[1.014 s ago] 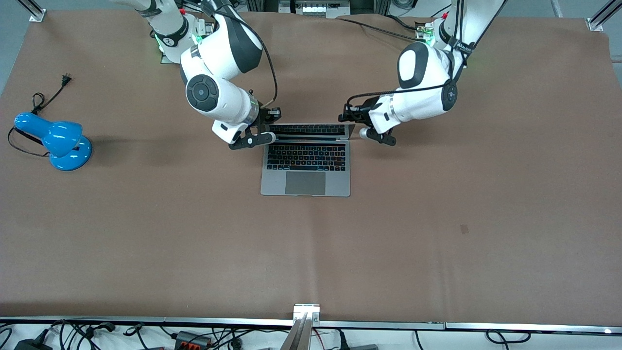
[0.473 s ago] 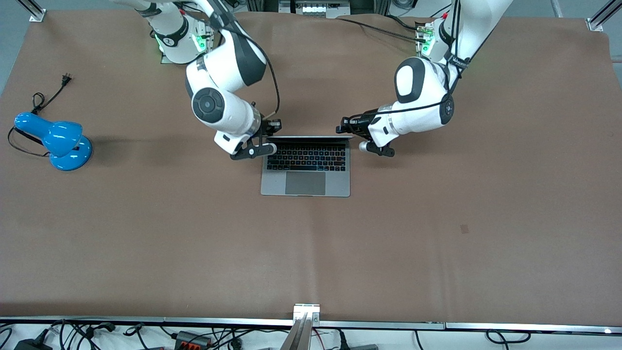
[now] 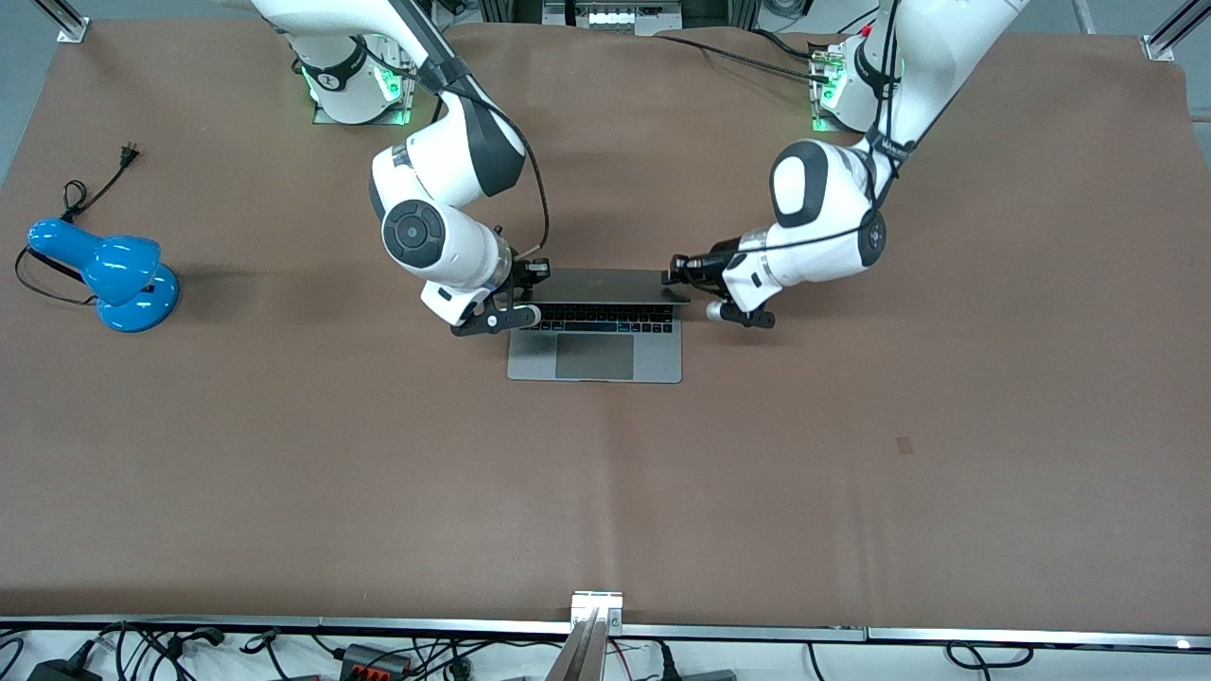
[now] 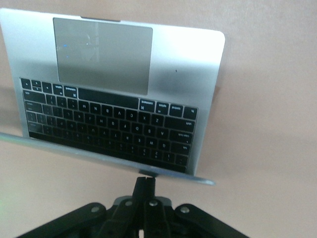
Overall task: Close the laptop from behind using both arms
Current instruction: 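Push the laptop screen down with both grippers toward the keyboard, then press the lid flat onto the base with both grippers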
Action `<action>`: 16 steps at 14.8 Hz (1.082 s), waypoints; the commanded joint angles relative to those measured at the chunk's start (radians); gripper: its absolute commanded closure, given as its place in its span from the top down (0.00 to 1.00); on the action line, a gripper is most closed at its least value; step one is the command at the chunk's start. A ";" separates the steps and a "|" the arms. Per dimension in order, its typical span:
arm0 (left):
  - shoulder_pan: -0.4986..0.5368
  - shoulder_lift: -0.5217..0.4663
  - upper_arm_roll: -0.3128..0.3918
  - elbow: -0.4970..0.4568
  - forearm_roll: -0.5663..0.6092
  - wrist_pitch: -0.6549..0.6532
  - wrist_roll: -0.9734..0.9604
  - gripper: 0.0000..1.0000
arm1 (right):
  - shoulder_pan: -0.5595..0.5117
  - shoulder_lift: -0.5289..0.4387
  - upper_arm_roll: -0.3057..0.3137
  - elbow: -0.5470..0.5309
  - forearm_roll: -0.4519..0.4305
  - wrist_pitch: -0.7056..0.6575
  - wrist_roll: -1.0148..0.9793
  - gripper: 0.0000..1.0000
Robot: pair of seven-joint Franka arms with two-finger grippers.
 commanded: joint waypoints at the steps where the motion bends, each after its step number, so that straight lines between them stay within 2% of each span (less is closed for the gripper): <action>1: -0.011 0.051 0.014 0.049 0.025 0.005 0.003 0.00 | -0.005 0.051 -0.005 0.053 -0.017 0.014 0.012 0.00; 5: -0.013 0.095 0.025 0.074 0.054 0.007 0.002 0.00 | -0.005 0.094 -0.005 0.058 -0.017 0.077 0.010 0.00; 8: -0.029 0.132 0.025 0.081 0.068 0.077 0.003 0.00 | -0.003 0.121 -0.005 0.066 -0.020 0.109 0.010 0.00; 12: -0.034 0.179 0.034 0.127 0.082 0.084 0.003 0.00 | -0.003 0.170 -0.007 0.090 -0.023 0.132 0.010 0.00; 16: -0.051 0.204 0.050 0.131 0.097 0.116 0.008 0.00 | -0.002 0.219 -0.007 0.100 -0.046 0.187 0.012 0.00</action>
